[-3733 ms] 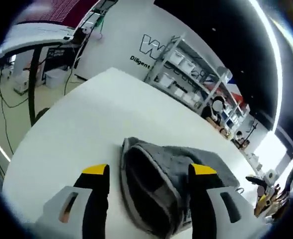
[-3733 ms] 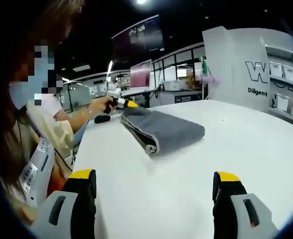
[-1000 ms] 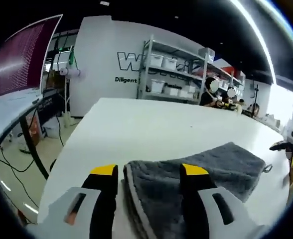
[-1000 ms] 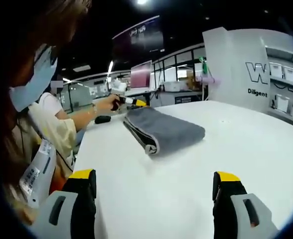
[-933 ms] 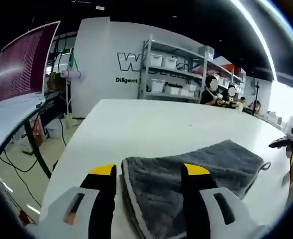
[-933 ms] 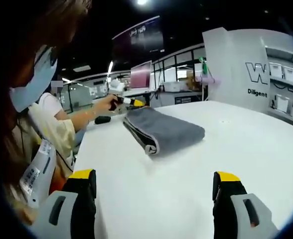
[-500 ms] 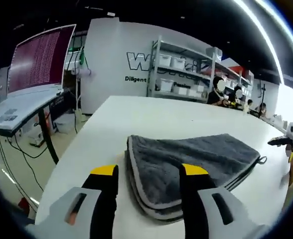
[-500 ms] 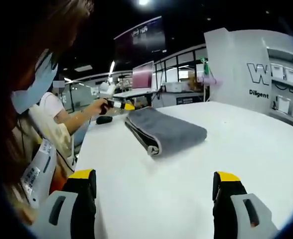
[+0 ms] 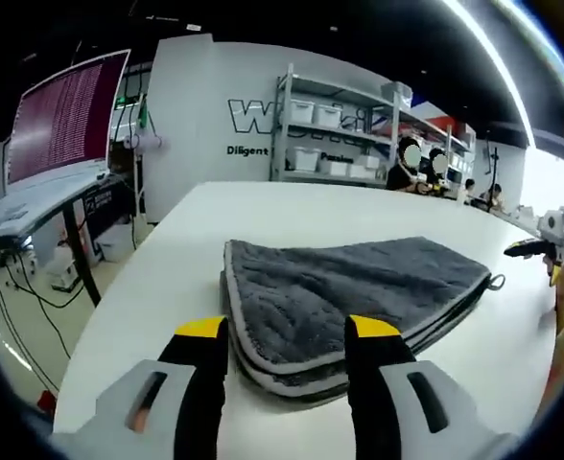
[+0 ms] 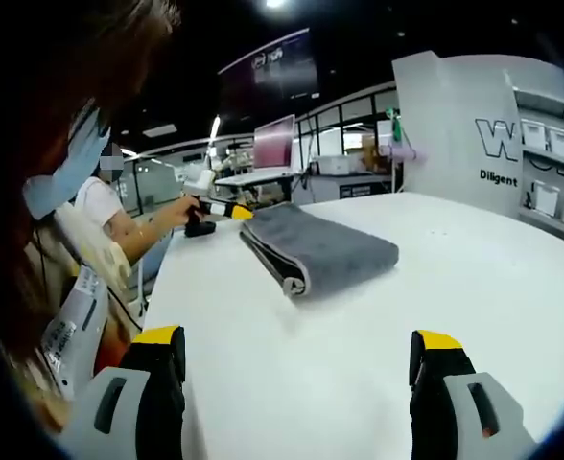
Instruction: Fold the towel on the table until its edges align and the towel forms a compact rectangular stack.
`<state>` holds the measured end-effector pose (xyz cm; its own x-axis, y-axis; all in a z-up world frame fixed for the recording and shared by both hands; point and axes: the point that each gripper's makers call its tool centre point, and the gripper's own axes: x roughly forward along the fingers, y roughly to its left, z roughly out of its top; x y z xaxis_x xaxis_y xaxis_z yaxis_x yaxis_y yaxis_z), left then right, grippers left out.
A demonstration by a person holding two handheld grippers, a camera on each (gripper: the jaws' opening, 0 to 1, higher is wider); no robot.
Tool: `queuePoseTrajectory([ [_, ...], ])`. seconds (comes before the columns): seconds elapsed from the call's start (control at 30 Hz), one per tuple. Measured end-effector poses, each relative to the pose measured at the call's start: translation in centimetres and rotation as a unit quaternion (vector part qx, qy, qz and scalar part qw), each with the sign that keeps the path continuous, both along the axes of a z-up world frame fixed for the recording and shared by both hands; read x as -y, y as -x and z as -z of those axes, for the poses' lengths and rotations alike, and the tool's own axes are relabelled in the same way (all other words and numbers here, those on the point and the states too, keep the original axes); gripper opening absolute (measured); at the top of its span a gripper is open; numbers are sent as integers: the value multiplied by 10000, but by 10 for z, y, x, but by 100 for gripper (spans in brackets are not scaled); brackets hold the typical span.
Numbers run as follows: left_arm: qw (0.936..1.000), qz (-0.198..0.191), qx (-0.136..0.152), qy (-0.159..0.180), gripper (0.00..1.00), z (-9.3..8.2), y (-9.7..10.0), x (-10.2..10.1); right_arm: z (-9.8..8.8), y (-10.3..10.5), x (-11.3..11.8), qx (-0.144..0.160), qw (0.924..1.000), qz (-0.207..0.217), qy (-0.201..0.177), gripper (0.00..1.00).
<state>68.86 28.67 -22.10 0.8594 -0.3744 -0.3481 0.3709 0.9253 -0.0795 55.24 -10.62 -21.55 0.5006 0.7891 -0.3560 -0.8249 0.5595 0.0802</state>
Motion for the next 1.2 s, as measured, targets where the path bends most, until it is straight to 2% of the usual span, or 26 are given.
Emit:
queuePoseTrajectory([
  [0.13, 10000, 49, 85, 4, 47, -4, 2, 3, 0, 1, 0, 7, 10000, -11, 2, 99],
  [0.27, 9999, 125, 15, 56, 48, -1, 5, 4, -1, 1, 0, 21, 10000, -15, -3, 99],
  [0.33, 9998, 80, 32, 172, 48, -1, 7, 4, -1, 0, 1, 16, 10000, -19, 2, 99],
  [0.43, 9987, 19, 200, 475, 47, -12, 8, 2, 0, 1, 0, 2, 10000, -27, 18, 99],
  [0.57, 9983, 47, 229, 535, 47, -15, 12, 4, 1, 1, 0, 2, 10000, -34, 23, 99],
  [0.73, 9978, 47, 124, 657, 46, -9, 15, 5, -2, 0, 2, 10, 10000, -28, 2, 99],
  [0.87, 9989, -193, 117, 418, 46, -3, 12, -9, -1, 0, 2, -6, 10000, -48, 18, 99],
  [0.93, 9989, -186, 88, 410, 46, -1, 11, -10, -1, 0, 1, -9, 10000, -54, 20, 99],
  [1.2, 9987, 9, 42, 514, 46, 1, 13, 2, -2, -2, 4, -10, 10000, -34, 17, 99],
])
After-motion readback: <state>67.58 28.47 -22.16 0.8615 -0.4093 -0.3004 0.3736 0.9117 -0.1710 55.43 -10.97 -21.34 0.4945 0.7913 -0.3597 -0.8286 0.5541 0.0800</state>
